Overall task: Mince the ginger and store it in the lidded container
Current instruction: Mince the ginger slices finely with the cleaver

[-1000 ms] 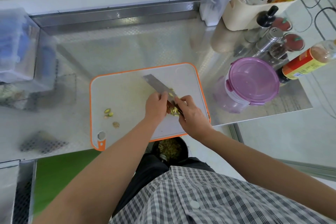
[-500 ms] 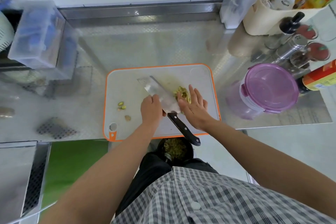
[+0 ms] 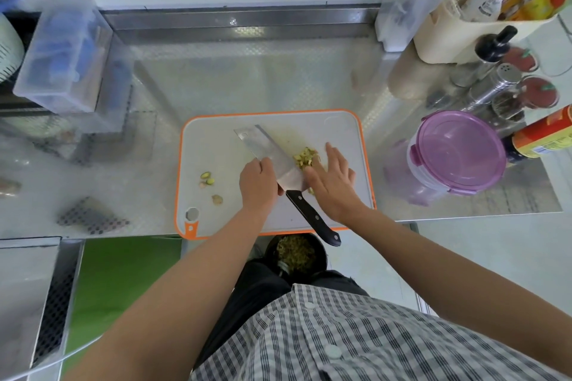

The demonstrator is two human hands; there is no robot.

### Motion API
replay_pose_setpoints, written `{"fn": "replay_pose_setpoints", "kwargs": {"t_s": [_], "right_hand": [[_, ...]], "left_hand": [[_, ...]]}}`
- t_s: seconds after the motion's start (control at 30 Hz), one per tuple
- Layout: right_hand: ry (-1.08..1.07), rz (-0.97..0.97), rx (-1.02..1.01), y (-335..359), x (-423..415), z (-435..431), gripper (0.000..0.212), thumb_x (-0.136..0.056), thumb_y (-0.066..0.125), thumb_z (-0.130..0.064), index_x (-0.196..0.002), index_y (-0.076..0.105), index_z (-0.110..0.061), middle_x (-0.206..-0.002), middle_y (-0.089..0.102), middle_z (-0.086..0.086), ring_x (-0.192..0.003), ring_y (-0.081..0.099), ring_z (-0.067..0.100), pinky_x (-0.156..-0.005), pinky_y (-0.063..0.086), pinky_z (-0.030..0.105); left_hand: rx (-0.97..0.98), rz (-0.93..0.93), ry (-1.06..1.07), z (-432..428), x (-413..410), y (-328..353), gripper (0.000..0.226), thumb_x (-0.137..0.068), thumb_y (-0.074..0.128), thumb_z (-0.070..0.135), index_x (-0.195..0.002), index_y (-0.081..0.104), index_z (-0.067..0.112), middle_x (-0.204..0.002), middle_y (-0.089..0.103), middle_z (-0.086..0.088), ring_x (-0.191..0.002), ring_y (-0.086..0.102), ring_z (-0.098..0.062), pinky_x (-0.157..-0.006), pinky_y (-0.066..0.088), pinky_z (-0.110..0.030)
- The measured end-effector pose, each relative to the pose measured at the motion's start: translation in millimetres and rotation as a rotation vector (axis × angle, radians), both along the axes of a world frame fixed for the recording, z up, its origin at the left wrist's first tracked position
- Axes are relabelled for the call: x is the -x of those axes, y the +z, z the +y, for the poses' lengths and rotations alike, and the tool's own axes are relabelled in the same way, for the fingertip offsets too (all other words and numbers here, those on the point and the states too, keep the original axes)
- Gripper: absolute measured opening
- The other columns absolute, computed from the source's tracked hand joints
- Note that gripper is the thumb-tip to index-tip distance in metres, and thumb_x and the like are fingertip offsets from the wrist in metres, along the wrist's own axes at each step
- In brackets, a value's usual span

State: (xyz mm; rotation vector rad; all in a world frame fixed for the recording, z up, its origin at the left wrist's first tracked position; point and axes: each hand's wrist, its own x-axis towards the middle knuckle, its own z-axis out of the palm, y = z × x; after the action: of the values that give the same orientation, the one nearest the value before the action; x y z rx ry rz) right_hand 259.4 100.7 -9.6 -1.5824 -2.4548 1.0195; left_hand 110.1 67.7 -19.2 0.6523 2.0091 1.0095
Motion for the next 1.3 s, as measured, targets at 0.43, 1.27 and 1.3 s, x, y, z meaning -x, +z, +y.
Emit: {"fn": "replay_pose_setpoints", "kwargs": {"t_s": [0.43, 1.27, 1.3], "right_hand": [[-0.085, 0.109, 0.081, 35, -6, -7, 0.026, -0.091, 0.047, -0.011, -0.116, 0.050, -0.014, -0.086, 0.060, 0.007, -0.069, 0.055, 0.023, -0.058, 0.039, 0.029], [-0.811, 0.899, 1.125, 47, -58, -1, 0.029, -0.091, 0.035, -0.010, -0.064, 0.028, -0.019, -0.045, 0.028, -0.004, -0.036, 0.020, 0.007, -0.032, 0.019, 0.017], [-0.795, 0.891, 1.128, 47, -59, 0, 0.029, -0.091, 0.035, -0.010, -0.064, 0.027, -0.019, -0.045, 0.028, -0.004, -0.036, 0.020, 0.007, -0.032, 0.018, 0.017]], "left_hand": [[-0.106, 0.133, -0.042, 26, -18, 27, 0.050, -0.095, 0.032, 0.035, -0.068, 0.061, 0.005, -0.069, 0.068, -0.014, -0.071, 0.063, -0.034, -0.074, 0.051, -0.047], [-0.028, 0.757, -0.582, -7, -56, 7, 0.076, -0.088, -0.011, 0.062, -0.151, 0.020, 0.032, -0.156, 0.016, -0.012, -0.140, 0.016, -0.032, -0.111, 0.017, -0.045], [-0.059, 0.767, -0.621, -7, -56, 9, 0.073, -0.089, -0.011, 0.060, -0.150, 0.021, 0.035, -0.156, 0.017, -0.010, -0.140, 0.016, -0.031, -0.111, 0.017, -0.045]]}}
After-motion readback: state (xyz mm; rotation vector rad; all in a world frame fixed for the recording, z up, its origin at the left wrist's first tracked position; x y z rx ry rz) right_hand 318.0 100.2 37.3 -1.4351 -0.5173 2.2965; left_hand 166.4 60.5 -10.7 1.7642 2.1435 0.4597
